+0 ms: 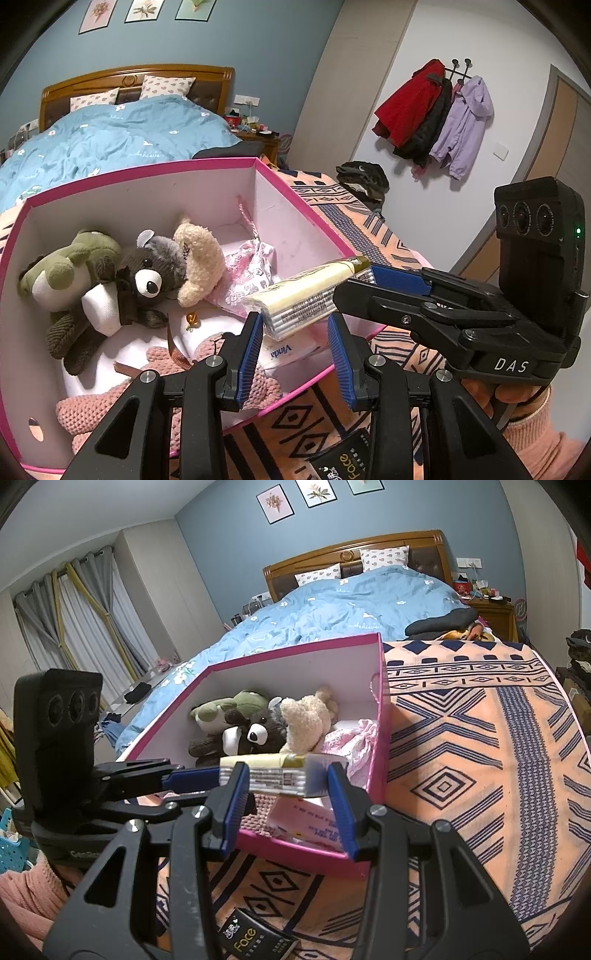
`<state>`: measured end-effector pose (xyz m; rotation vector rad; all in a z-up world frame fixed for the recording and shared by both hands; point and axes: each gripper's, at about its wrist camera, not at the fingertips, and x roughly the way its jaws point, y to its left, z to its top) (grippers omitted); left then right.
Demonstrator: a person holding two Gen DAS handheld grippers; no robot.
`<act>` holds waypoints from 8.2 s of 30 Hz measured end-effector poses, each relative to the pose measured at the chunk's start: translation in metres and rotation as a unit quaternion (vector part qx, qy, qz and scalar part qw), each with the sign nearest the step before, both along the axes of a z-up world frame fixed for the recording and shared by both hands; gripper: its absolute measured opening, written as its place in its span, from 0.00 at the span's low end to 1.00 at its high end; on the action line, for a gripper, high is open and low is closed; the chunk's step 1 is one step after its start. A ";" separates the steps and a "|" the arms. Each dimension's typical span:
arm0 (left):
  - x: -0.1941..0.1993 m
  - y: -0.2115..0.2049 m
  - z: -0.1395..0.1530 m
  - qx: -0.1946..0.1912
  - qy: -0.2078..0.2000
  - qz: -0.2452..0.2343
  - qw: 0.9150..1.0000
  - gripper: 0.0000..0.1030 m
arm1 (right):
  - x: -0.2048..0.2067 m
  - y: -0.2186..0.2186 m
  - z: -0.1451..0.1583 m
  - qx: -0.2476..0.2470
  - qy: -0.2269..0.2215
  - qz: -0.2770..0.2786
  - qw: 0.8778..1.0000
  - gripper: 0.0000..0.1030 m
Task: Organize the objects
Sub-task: 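Turn the gold pack flat, lower it into the box, open the right gripper, then move the right gripper down toward the black 'Face' tissue pack, then close the right gripper on the black 'Face' tissue pack, then lift the black 'Face' pack up off the bedspread with the right gripper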
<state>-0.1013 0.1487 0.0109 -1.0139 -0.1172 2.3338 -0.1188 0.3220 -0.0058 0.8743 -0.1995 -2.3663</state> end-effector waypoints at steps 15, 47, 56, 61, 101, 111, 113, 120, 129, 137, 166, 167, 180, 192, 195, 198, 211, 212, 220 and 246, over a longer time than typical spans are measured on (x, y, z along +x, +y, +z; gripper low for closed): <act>-0.011 0.002 -0.006 -0.008 -0.009 0.004 1.000 0.35 | -0.005 -0.005 -0.002 0.020 -0.003 0.000 1.000 0.45; 0.070 -0.016 0.037 -0.004 0.106 -0.017 0.994 0.78 | 0.065 0.023 0.014 -0.028 0.047 0.018 0.998 0.51; 0.108 -0.020 0.008 -0.009 0.084 -0.024 0.996 0.78 | 0.093 0.023 -0.029 -0.018 -0.013 0.037 0.999 0.53; 0.112 -0.008 -0.023 -0.013 0.042 -0.033 0.998 0.77 | 0.098 0.023 -0.059 -0.018 -0.058 0.035 0.998 0.53; 0.097 0.009 -0.082 -0.012 -0.086 -0.056 0.995 0.31 | 0.102 0.021 -0.103 -0.031 -0.126 0.017 0.991 0.35; 0.100 0.010 -0.070 -0.008 -0.066 -0.060 0.996 0.31 | 0.105 0.023 -0.092 -0.035 -0.111 0.012 0.993 0.35; 0.101 0.009 -0.068 -0.007 -0.063 -0.060 0.996 0.31 | 0.106 0.022 -0.088 -0.035 -0.106 0.012 0.994 0.34; 0.103 0.007 -0.061 -0.001 -0.053 -0.060 0.997 0.31 | 0.108 0.022 -0.082 -0.036 -0.096 0.011 0.995 0.34; 0.106 0.005 -0.051 -0.004 -0.034 -0.058 0.998 0.31 | 0.109 0.020 -0.070 -0.035 -0.078 0.011 0.996 0.35; 0.106 0.000 -0.045 -0.001 -0.025 -0.052 0.998 0.31 | 0.110 0.017 -0.063 -0.036 -0.067 0.015 0.997 0.35; 0.103 -0.001 -0.032 0.001 -0.007 -0.047 0.999 0.31 | 0.109 0.013 -0.044 -0.026 -0.037 0.015 0.999 0.35; 0.103 -0.001 -0.031 0.001 -0.006 -0.048 0.999 0.31 | 0.109 0.013 -0.044 -0.027 -0.036 0.015 0.999 0.35; 0.102 0.001 -0.026 0.002 0.001 -0.048 0.999 0.31 | 0.106 0.015 -0.040 -0.026 -0.030 0.013 0.999 0.35; 0.101 0.002 -0.022 0.003 0.004 -0.048 0.999 0.31 | 0.105 0.015 -0.037 -0.026 -0.027 0.012 0.999 0.35; 0.101 0.003 -0.020 0.003 0.005 -0.049 0.999 0.31 | 0.104 0.015 -0.035 -0.026 -0.027 0.011 0.999 0.35; 0.101 0.003 -0.020 0.003 0.006 -0.049 0.999 0.31 | 0.103 0.016 -0.034 -0.025 -0.026 0.011 0.999 0.35; 0.101 0.004 -0.018 0.004 0.010 -0.049 0.999 0.31 | 0.101 0.016 -0.031 -0.023 -0.022 0.012 0.999 0.35; 0.101 0.003 -0.018 0.003 0.010 -0.049 0.999 0.31 | 0.100 0.016 -0.031 -0.024 -0.021 0.012 0.999 0.35; 0.100 0.002 -0.016 0.004 0.013 -0.048 0.999 0.31 | 0.099 0.014 -0.029 -0.022 -0.018 0.012 1.000 0.35; 0.098 0.001 -0.010 0.004 0.025 -0.045 0.999 0.31 | 0.096 0.013 -0.024 -0.021 -0.009 0.015 1.000 0.36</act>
